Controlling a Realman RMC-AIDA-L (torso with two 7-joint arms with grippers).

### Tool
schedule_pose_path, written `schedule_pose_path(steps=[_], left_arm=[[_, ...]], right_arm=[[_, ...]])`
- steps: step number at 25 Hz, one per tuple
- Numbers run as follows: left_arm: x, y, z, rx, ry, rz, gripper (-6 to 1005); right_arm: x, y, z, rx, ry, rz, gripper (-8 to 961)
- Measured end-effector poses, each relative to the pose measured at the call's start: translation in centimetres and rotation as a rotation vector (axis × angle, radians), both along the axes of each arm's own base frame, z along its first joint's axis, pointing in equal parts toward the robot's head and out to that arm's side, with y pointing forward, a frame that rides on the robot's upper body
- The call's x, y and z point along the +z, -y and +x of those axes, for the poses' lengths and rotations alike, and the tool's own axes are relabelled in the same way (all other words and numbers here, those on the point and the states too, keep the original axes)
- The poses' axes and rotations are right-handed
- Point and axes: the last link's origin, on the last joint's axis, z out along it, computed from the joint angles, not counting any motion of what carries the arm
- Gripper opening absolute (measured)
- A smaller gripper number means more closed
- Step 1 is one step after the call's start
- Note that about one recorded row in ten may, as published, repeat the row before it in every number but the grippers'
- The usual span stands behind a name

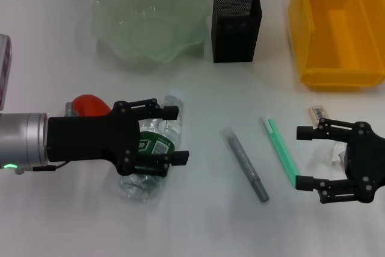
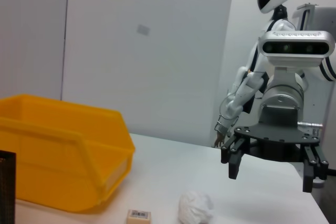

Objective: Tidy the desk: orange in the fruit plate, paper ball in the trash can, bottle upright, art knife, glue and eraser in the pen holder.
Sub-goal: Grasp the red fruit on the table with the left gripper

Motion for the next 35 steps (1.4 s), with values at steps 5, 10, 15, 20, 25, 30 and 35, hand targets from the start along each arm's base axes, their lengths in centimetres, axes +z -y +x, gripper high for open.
schedule_pose_path(steps=[5,10,15,20,25,30,35], left_arm=[[0.2,-0.1,-0.1,0.007,0.003,0.019,846],[0.3,-0.1,-0.3,0.01,0.005,0.031,834],[1.9,-0.7,-2.1,0.076,0.021,0.191,821],[3.5,-0.9,-5.5,0.261,-0.003,0.344,809],[2.2,-1.0,-8.2,0.401,-0.107,0.378,796],[1.1,-1.4,-9.6,0.475,-0.178,0.395,783],[1.1,-1.7,-9.9,0.495,-0.199,0.409,771]], right_arm=[[-0.1,0.0,0.0,-0.002,0.0,0.003,840],[-0.4,-0.2,0.0,-0.007,0.0,0.001,839],[-0.3,-0.4,0.0,-0.012,-0.002,0.014,839],[-0.3,-0.4,0.0,-0.014,-0.003,0.017,839],[-0.3,-0.5,0.0,-0.017,0.001,0.023,838],[-0.6,-0.6,0.1,-0.025,0.004,0.02,838],[-0.6,-0.6,0.1,-0.027,0.003,0.018,838]])
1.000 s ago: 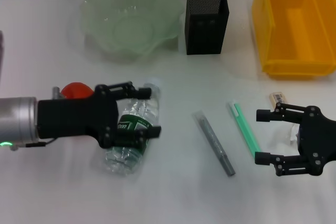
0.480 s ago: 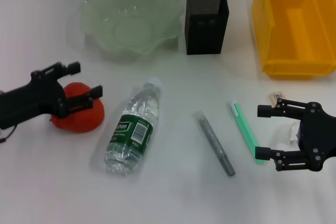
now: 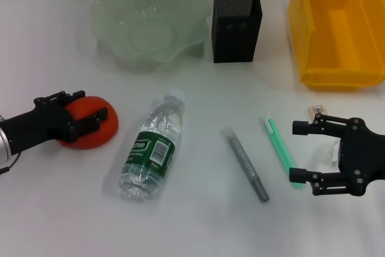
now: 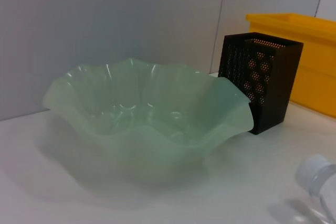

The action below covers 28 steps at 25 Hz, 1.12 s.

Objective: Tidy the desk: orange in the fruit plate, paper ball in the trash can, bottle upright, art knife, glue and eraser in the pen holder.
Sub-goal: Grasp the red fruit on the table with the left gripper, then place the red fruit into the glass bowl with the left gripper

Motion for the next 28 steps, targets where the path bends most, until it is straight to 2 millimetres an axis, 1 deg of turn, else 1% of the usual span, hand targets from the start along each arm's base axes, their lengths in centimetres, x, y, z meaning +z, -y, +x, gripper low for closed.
schedule_pose_path(steps=[5,10,11,12,15,16,17,18,20,21,22,24,25,26,27,28], left_arm=[[0.1,-0.2,0.1,0.001,0.0,0.006,758],[0.6,-0.6,0.6,0.008,0.026,0.0,521],[1.1,-0.7,1.2,-0.019,0.045,-0.007,488],[1.1,-0.7,1.2,-0.019,0.045,-0.007,455],[2.8,-1.2,3.2,-0.1,0.107,0.013,356],[4.0,-1.9,4.7,-0.151,0.159,0.042,323],[4.0,-1.9,4.7,-0.151,0.159,0.042,276],[4.6,-2.6,5.7,-0.178,0.182,0.056,230],[5.1,-4.1,7.6,-0.225,0.213,0.073,221],[5.0,-5.7,9.2,-0.248,0.219,0.084,217],[5.0,-5.7,9.2,-0.248,0.219,0.084,212],[4.0,-7.9,10.7,-0.238,0.202,0.091,203],[3.6,-8.7,11.2,-0.229,0.191,0.095,199],[2.6,-10.5,12.1,-0.204,0.158,0.118,194],[2.6,-10.5,12.1,-0.204,0.158,0.118,190],[2.2,-11.4,12.5,-0.195,0.143,0.131,185]], right_arm=[[0.1,0.1,0.1,-0.008,-0.002,0.004,838],[0.1,0.2,0.2,-0.013,-0.003,0.007,837],[0.1,0.2,0.3,-0.013,-0.003,0.007,837],[0.1,0.2,0.3,-0.013,-0.003,0.007,837],[0.1,0.2,0.3,-0.015,-0.004,0.006,837],[0.1,0.2,0.3,-0.018,-0.005,0.005,837],[0.1,0.2,0.3,-0.018,-0.005,0.005,837],[0.1,0.2,0.3,-0.018,-0.005,0.004,837],[0.1,0.3,0.3,-0.02,-0.007,0.003,837],[0.1,0.3,0.3,-0.021,-0.009,0.001,837],[0.1,0.3,0.3,-0.021,-0.009,0.001,837],[0.1,0.3,0.3,-0.022,-0.011,-0.001,836],[0.1,0.4,0.3,-0.023,-0.012,-0.002,836],[0.0,0.4,0.3,-0.027,-0.014,-0.004,836],[0.0,0.4,0.3,-0.027,-0.014,-0.004,836],[0.0,0.4,0.3,-0.028,-0.015,-0.005,836]])
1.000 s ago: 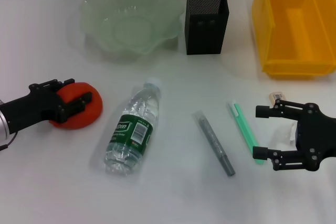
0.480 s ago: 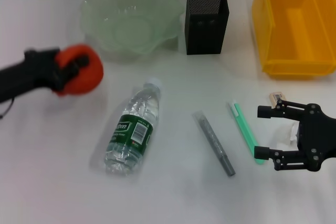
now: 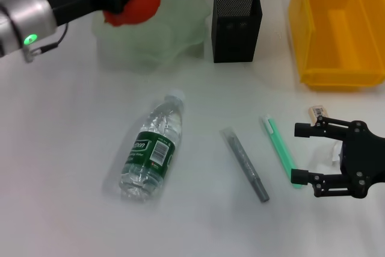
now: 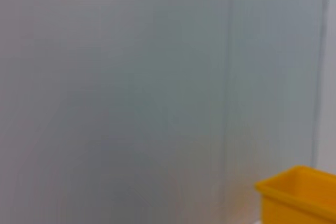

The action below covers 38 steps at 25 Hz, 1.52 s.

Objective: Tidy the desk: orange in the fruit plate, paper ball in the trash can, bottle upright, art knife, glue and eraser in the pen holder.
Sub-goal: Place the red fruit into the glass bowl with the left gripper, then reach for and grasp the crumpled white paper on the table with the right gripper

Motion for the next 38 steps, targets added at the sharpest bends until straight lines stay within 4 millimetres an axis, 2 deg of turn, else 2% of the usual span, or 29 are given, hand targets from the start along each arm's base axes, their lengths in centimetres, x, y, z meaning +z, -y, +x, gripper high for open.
schedule_pose_path(steps=[3,6,12,17,19,20,22,23,24,25,27,28,29,32,33,34,38], left_arm=[[-1.0,-2.0,0.7,0.061,-0.032,0.044,166],[-1.4,-2.9,0.9,0.086,-0.069,0.07,143],[-2.1,-3.0,1.2,0.066,-0.089,0.084,272],[-2.1,-2.9,1.4,0.048,-0.082,0.091,489],[-2.1,-2.8,1.5,0.041,-0.075,0.085,668],[-2.0,-2.2,1.5,0.017,-0.044,0.069,757],[-1.5,-1.2,1.3,-0.016,0.0,0.054,790],[-1.2,-0.7,1.2,-0.039,0.023,0.05,806],[-0.7,0.1,1.0,-0.067,0.05,0.044,823],[-0.4,0.9,0.6,-0.084,0.068,0.038,840],[-0.1,2.9,-0.4,-0.123,0.099,0.014,855],[-0.1,4.4,-1.2,-0.147,0.109,-0.01,855],[-0.1,4.4,-1.2,-0.147,0.109,-0.01,854],[-0.8,7.6,-3.0,-0.182,0.086,-0.067,852],[-1.2,8.7,-3.9,-0.179,0.069,-0.089,852],[-1.2,8.7,-3.9,-0.179,0.069,-0.089,851],[-1.9,10.6,-5.5,-0.139,0.061,-0.117,850]], right_arm=[[-0.1,0.0,0.0,-0.007,-0.002,-0.004,836],[-0.1,0.0,0.0,-0.01,-0.002,-0.007,836],[-0.3,0.1,0.0,-0.016,-0.007,-0.017,835],[-0.2,-0.1,0.2,-0.053,-0.015,-0.01,835],[0.5,-0.7,0.5,-0.13,-0.022,0.004,835],[0.5,-0.7,0.5,-0.13,-0.022,0.004,835],[1.8,-1.4,0.7,-0.186,-0.018,0.024,835],[3.4,-2.1,0.5,-0.244,0.003,0.036,835],[3.4,-2.1,0.5,-0.244,0.003,0.036,835],[4.5,-2.4,0.3,-0.288,0.023,0.03,835],[6.6,-3.2,-0.5,-0.375,0.083,0.018,835],[8.1,-3.9,-1.8,-0.449,0.185,-0.019,834],[8.1,-3.9,-1.8,-0.449,0.185,-0.019,834],[9.2,-4.8,-4.3,-0.541,0.437,-0.078,834],[9.1,-5.5,-5.4,-0.622,0.599,-0.101,834],[9.1,-5.5,-5.4,-0.622,0.599,-0.101,834],[7.4,-6.7,-6.9,-0.743,0.82,-0.134,831]])
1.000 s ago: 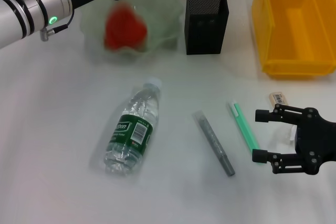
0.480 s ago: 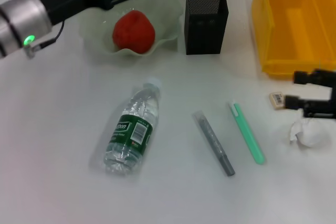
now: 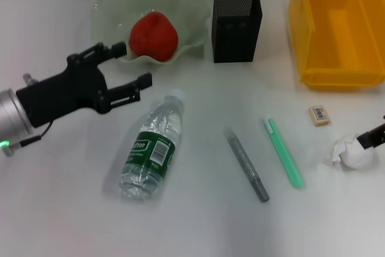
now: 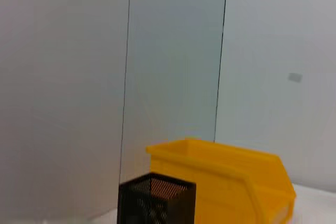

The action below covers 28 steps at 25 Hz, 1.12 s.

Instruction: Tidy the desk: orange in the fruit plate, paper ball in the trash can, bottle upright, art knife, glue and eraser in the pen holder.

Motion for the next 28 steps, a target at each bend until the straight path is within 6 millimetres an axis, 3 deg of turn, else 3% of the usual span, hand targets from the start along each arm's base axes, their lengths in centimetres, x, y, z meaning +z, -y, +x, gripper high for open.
schedule_pose_path(steps=[4,10,22,28], left_arm=[[-0.2,0.6,-0.6,0.022,0.001,-0.004,855],[-0.3,0.7,-0.8,0.026,-0.001,-0.005,854],[-0.2,0.4,-0.9,0.034,-0.015,0.004,851],[-0.2,0.3,-1.0,0.032,-0.026,0.019,849]], right_arm=[[-2.0,-0.5,-0.4,-0.044,0.094,-0.037,824],[-4.3,-1.6,0.8,-0.093,0.168,-0.024,814],[-6.6,-2.2,2.4,-0.124,0.142,-0.047,795],[-6.8,-2.3,2.1,-0.101,0.094,-0.036,615]])
